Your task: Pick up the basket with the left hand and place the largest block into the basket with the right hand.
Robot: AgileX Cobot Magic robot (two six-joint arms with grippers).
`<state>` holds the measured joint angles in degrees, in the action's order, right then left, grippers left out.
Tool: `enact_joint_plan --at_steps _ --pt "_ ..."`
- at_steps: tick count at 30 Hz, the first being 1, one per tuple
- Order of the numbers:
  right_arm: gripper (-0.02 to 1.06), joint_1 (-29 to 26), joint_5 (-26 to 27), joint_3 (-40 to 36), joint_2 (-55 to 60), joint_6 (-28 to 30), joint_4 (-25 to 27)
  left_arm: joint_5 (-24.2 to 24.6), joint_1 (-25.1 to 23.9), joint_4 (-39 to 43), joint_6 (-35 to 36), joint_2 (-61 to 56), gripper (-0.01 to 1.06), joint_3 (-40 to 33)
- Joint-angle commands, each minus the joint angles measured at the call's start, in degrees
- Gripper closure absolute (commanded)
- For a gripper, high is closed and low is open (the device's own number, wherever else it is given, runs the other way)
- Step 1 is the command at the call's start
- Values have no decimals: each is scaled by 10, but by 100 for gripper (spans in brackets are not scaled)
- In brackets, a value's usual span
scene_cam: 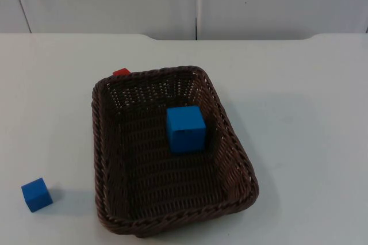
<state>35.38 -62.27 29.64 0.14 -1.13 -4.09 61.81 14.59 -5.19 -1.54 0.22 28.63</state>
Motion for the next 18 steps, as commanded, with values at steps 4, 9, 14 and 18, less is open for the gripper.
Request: enact_joint_plan --at_steps 4,9,14,18 --pt "-1 -103 5 -2 -1 0 3 -3 0 1 3 -2 0 -3" --pt "-1 -172 5 -2 -1 0 3 -3 0 1 3 -2 0 -3" --pt "-1 -233 5 -2 -1 0 3 -3 0 1 3 -2 0 -3" --pt "-1 -285 5 -2 -1 0 3 -3 0 1 3 -2 0 -3"
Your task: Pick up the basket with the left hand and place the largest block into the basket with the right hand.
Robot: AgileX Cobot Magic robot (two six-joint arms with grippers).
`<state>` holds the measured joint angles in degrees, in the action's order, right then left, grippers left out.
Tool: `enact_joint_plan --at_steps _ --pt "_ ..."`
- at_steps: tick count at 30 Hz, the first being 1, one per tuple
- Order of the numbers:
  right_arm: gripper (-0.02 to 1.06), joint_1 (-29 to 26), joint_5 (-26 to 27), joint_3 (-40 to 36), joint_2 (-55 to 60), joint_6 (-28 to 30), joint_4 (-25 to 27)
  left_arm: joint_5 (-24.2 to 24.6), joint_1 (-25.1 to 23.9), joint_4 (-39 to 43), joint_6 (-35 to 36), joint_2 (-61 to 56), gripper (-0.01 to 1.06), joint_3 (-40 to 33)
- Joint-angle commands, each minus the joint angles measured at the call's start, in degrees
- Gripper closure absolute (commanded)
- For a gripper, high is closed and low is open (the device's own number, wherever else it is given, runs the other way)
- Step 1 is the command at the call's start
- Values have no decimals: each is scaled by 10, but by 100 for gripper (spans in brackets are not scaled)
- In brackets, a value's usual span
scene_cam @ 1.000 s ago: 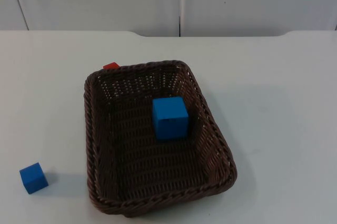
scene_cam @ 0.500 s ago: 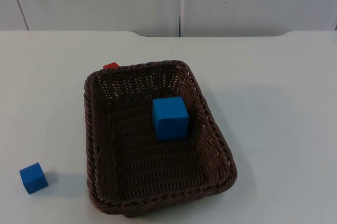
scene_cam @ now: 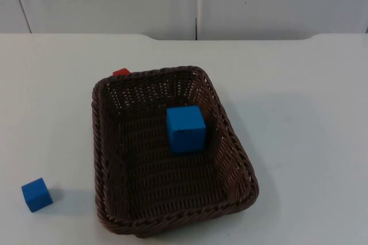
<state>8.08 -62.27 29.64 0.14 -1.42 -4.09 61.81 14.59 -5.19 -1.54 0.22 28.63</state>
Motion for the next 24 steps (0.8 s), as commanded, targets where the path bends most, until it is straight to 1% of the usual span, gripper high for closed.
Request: enact_joint_plan --at_steps 1,4,7,18,21,24 --pt "-1 -25 5 -2 -1 3 3 -3 0 1 3 -2 0 -3" --pt "-1 -53 5 -2 -1 3 3 -3 0 1 3 -2 0 -3" --pt "-1 -61 5 -2 -1 3 3 -3 0 1 3 -2 0 -3" --pt "-1 -62 5 -2 -1 3 3 -3 0 1 3 -2 0 -3" --pt "-1 -62 5 -2 -1 3 3 -3 -14 2 3 -2 0 -3" --pt "-1 -62 5 -2 -1 3 3 -3 -44 2 3 -2 0 -3"
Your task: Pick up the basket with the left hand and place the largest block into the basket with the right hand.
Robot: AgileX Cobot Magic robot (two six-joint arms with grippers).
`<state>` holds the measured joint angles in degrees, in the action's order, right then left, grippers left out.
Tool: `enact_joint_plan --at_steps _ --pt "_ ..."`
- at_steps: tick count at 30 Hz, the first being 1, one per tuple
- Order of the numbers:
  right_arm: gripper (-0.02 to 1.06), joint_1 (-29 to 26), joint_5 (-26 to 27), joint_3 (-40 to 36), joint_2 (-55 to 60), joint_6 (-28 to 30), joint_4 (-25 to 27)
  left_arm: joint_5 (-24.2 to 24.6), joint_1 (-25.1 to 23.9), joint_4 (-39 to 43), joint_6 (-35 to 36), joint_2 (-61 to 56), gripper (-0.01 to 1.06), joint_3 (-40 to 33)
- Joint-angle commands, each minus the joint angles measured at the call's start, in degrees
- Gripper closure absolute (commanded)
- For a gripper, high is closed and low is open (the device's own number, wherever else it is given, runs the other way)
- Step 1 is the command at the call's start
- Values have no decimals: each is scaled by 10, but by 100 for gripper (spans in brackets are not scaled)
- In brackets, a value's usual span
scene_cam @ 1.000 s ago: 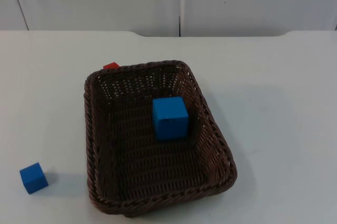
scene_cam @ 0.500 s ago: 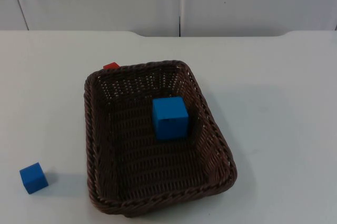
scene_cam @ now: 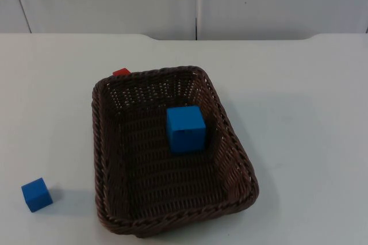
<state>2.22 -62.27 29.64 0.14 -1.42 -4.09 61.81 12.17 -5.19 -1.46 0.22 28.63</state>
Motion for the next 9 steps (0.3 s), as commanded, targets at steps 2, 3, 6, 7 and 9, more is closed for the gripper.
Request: enact_joint_plan --at_steps 2,3,6,7,9 --pt "-1 -3 5 -2 -1 3 3 -3 -31 2 2 -2 0 -3" --pt "-1 -3 5 -2 -1 3 3 -3 -40 2 2 -2 0 -3" --pt "-1 -3 5 -2 -1 3 3 -3 -70 2 2 -2 0 -3" --pt "-1 -3 5 -2 -1 3 3 -3 -79 2 2 -2 0 -3" --pt "-1 -3 5 -2 -1 3 3 -3 -87 2 2 -2 0 -3"
